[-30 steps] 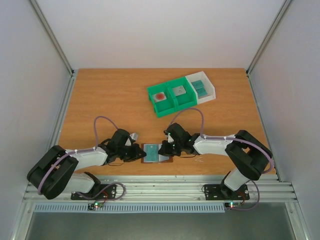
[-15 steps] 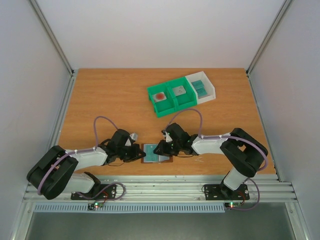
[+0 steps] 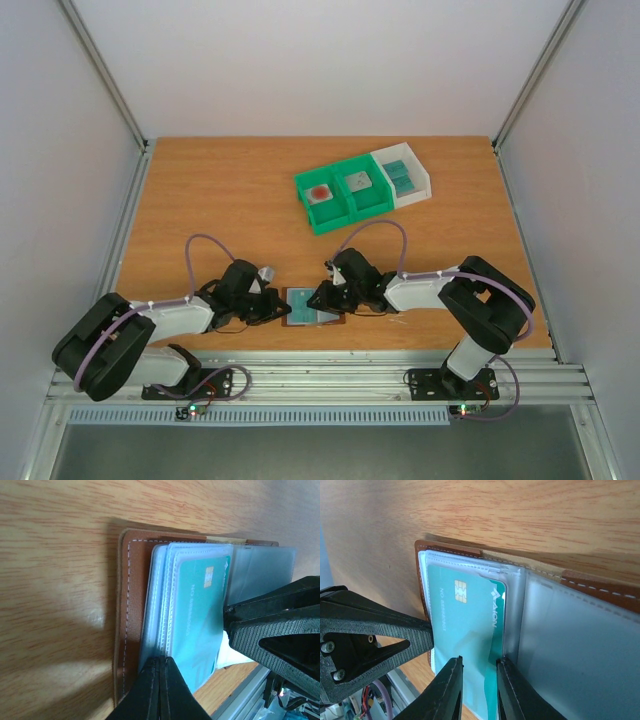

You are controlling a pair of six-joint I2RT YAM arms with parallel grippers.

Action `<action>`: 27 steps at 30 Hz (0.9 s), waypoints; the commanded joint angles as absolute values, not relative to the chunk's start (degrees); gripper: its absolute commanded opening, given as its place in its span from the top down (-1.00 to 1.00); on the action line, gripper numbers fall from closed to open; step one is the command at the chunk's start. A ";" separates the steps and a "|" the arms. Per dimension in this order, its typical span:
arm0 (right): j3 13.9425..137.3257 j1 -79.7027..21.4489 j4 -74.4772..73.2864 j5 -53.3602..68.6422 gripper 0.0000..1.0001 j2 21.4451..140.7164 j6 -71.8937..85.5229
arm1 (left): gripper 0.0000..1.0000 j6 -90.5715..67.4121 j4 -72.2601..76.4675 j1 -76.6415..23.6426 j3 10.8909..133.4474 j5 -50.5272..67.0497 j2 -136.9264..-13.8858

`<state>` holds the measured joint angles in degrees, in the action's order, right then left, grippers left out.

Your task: Take the credit cards out of the card holder

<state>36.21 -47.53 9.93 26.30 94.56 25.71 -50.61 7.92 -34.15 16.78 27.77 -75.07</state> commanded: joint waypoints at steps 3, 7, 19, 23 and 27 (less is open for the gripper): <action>35.60 -47.64 8.44 23.07 0.58 93.42 25.79 | 0.99 -51.23 3.87 -34.37 14.18 24.06 -75.67; 36.16 -47.64 7.19 23.00 0.57 93.19 25.02 | 0.99 -51.41 4.04 -34.45 14.22 23.91 -75.67; 36.04 -47.64 11.14 27.04 0.65 94.76 24.96 | 0.99 -51.76 4.14 -34.88 14.41 23.83 -75.71; 35.77 -47.64 12.33 27.75 0.79 95.42 25.23 | 0.99 -51.98 4.25 -35.06 14.62 23.58 -75.67; 35.36 -47.43 13.69 28.51 0.97 95.21 24.83 | 0.99 -51.39 2.40 -35.15 16.01 23.10 -75.69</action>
